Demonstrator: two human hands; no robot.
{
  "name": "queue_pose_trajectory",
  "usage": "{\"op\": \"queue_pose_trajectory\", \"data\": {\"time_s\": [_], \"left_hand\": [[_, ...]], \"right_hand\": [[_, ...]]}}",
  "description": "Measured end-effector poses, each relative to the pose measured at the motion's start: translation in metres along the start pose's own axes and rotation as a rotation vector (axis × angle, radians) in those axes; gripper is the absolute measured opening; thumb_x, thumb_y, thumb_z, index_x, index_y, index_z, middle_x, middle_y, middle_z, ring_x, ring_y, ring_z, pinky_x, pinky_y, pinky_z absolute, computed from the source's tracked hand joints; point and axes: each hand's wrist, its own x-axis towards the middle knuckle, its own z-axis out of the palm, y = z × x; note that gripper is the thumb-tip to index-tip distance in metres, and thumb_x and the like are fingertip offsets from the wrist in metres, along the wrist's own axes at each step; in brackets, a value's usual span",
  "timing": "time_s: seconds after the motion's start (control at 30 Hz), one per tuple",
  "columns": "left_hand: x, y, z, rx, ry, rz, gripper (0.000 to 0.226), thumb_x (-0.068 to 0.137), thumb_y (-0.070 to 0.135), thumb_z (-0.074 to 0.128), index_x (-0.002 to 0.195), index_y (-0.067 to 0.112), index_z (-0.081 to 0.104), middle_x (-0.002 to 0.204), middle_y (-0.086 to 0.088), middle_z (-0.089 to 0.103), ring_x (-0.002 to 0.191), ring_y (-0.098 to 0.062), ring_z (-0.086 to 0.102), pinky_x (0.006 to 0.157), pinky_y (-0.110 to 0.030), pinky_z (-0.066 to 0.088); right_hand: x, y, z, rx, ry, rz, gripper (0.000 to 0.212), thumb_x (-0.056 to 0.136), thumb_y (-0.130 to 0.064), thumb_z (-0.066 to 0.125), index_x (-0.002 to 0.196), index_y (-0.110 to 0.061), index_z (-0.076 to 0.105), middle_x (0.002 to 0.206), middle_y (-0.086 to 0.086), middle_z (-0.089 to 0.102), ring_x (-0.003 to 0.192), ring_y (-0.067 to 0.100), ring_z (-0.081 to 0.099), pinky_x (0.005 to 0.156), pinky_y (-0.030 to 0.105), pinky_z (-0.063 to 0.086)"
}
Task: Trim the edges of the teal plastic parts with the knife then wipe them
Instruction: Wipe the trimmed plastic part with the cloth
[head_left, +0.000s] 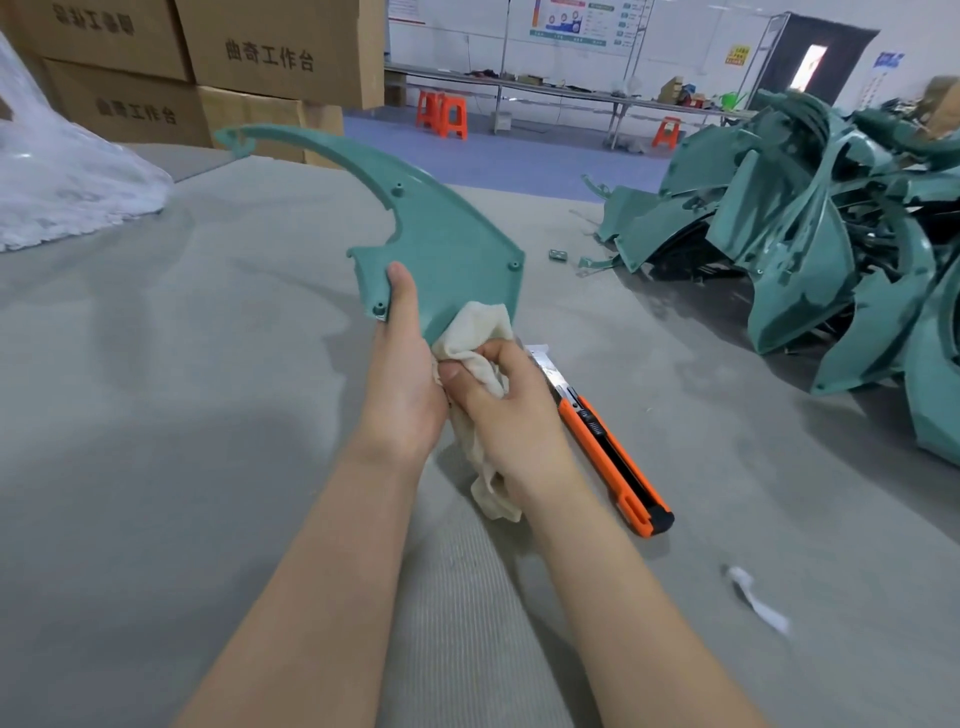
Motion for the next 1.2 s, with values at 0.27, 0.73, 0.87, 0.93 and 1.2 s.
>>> {"op": "queue_pose_trajectory", "data": {"time_s": [0.27, 0.73, 0.87, 0.93, 1.2], "left_hand": [[-0.001, 0.001, -0.003, 0.129, -0.012, -0.039, 0.061, 0.093, 0.065, 0.031, 0.13, 0.024, 0.055, 0.118, 0.002, 0.069, 0.101, -0.017, 0.069, 0.066, -0.026, 0.055], [-0.006, -0.004, 0.006, 0.025, -0.038, 0.044, 0.055, 0.098, 0.049, 0.038, 0.133, 0.009, 0.052, 0.121, -0.01, 0.066, 0.105, -0.022, 0.066, 0.088, -0.034, 0.054], [-0.008, -0.005, 0.01, 0.028, -0.067, 0.026, 0.057, 0.099, 0.048, 0.033, 0.136, 0.007, 0.048, 0.126, -0.011, 0.063, 0.113, -0.023, 0.063, 0.1, -0.037, 0.048], [-0.007, -0.003, 0.008, 0.013, -0.023, 0.007, 0.058, 0.097, 0.052, 0.037, 0.133, 0.009, 0.052, 0.124, -0.01, 0.065, 0.11, -0.022, 0.065, 0.095, -0.035, 0.051], [-0.004, -0.004, 0.006, -0.046, -0.084, -0.062, 0.059, 0.099, 0.052, 0.03, 0.132, 0.009, 0.053, 0.124, -0.011, 0.064, 0.111, -0.023, 0.064, 0.096, -0.034, 0.051]], "right_hand": [[0.003, 0.004, -0.011, -0.097, -0.018, -0.066, 0.009, 0.093, -0.014, 0.06, 0.087, -0.019, 0.056, 0.075, -0.01, 0.058, 0.067, -0.002, 0.055, 0.065, 0.013, 0.045], [0.003, 0.01, 0.001, -0.068, 0.096, -0.207, 0.015, 0.094, -0.013, 0.056, 0.096, -0.028, 0.056, 0.086, -0.012, 0.063, 0.082, 0.003, 0.059, 0.077, 0.023, 0.049], [0.005, 0.006, -0.009, -0.092, 0.151, -0.239, 0.021, 0.095, -0.013, 0.056, 0.089, -0.033, 0.051, 0.083, -0.017, 0.059, 0.075, -0.012, 0.054, 0.065, 0.004, 0.039], [0.003, 0.005, -0.01, -0.084, 0.016, -0.21, 0.017, 0.094, -0.01, 0.058, 0.093, -0.026, 0.056, 0.084, -0.013, 0.062, 0.078, -0.007, 0.057, 0.072, 0.01, 0.043], [0.004, 0.002, -0.012, -0.195, 0.139, -0.242, 0.017, 0.096, -0.016, 0.056, 0.091, -0.031, 0.05, 0.088, -0.013, 0.061, 0.078, -0.007, 0.055, 0.064, 0.005, 0.038]]}}
